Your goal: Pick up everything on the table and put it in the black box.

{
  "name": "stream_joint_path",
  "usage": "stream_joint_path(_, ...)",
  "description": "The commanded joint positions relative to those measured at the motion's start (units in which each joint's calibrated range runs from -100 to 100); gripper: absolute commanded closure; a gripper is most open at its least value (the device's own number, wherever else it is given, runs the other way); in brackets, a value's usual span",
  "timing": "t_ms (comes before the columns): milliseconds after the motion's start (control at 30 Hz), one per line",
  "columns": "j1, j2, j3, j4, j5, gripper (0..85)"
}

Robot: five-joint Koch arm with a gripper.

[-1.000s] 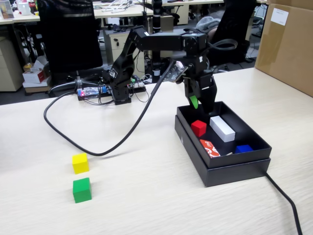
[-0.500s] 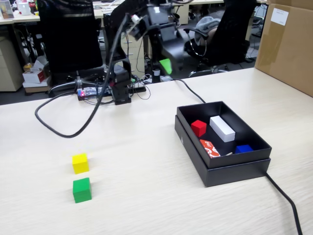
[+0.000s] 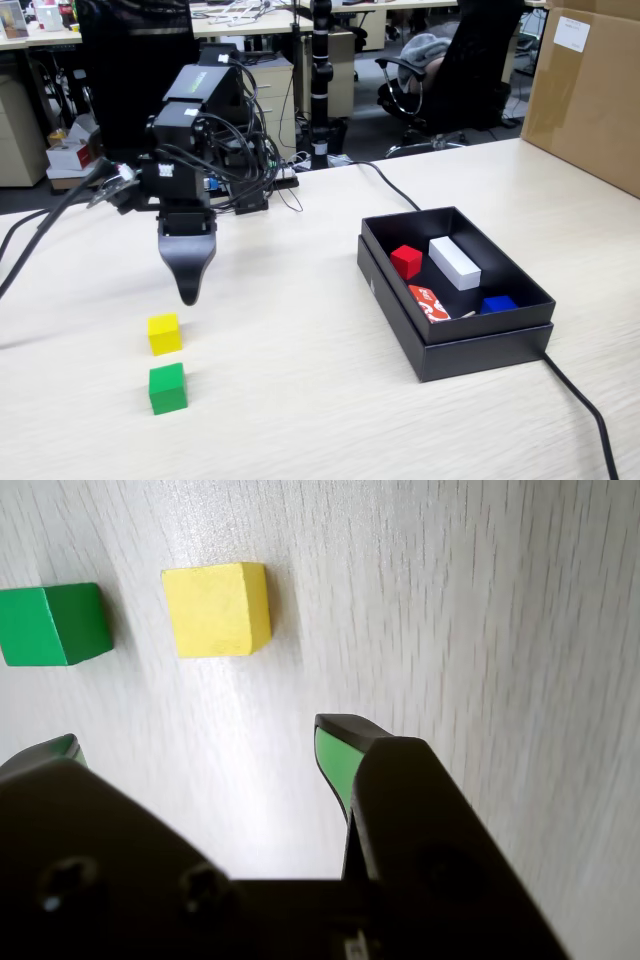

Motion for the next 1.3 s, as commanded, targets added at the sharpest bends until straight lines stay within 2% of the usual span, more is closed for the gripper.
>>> stream_joint_path(0, -1.56, 10.82, 13.39, 1.24, -0.59, 39.4)
stream_joint_path(367, -4.2, 20.11, 18.46, 1.24, -2.49, 39.4)
stream_joint_path(933, -3.08, 23.55, 14.66, 1.24, -3.86, 42.3)
stream_joint_path(1033, -2.83, 24.24, 14.84, 1.24, -4.35, 47.2)
stream_joint_path(1267, -3.08, 25.39, 14.93, 1.24, -4.79, 66.0)
